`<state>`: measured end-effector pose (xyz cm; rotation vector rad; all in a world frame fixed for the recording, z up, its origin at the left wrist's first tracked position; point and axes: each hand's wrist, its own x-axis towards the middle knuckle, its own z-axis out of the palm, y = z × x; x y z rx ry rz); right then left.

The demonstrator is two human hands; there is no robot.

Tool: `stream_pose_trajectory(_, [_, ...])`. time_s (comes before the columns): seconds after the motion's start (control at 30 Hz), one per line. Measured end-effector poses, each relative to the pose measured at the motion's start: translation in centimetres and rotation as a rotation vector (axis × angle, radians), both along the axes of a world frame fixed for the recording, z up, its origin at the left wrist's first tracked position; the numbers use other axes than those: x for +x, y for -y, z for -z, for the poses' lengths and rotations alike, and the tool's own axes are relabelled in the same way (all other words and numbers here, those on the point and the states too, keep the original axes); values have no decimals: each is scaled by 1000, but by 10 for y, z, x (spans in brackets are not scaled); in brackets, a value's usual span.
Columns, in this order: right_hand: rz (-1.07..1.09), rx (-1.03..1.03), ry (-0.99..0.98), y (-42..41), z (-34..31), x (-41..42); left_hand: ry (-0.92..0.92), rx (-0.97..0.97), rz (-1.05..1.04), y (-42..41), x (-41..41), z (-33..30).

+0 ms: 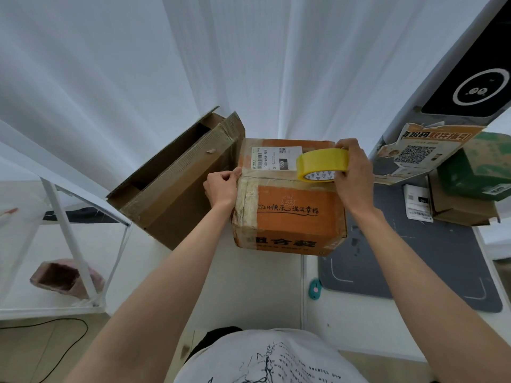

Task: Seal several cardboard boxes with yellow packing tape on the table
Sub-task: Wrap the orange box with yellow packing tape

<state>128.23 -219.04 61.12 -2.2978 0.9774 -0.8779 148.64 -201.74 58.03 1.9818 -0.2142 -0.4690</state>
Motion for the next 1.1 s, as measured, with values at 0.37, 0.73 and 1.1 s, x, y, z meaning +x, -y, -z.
stream_pose_trajectory(0.37, [13, 160, 147, -4, 13, -1, 586, 302, 634, -32, -12, 3])
stream_pose_trajectory(0.73, [-81, 47, 121, -1, 2, -4, 797, 537, 849, -32, -15, 7])
stream_pose_trajectory(1.1, [-77, -1, -38, -1, -4, 0, 793, 636, 957, -31, -11, 6])
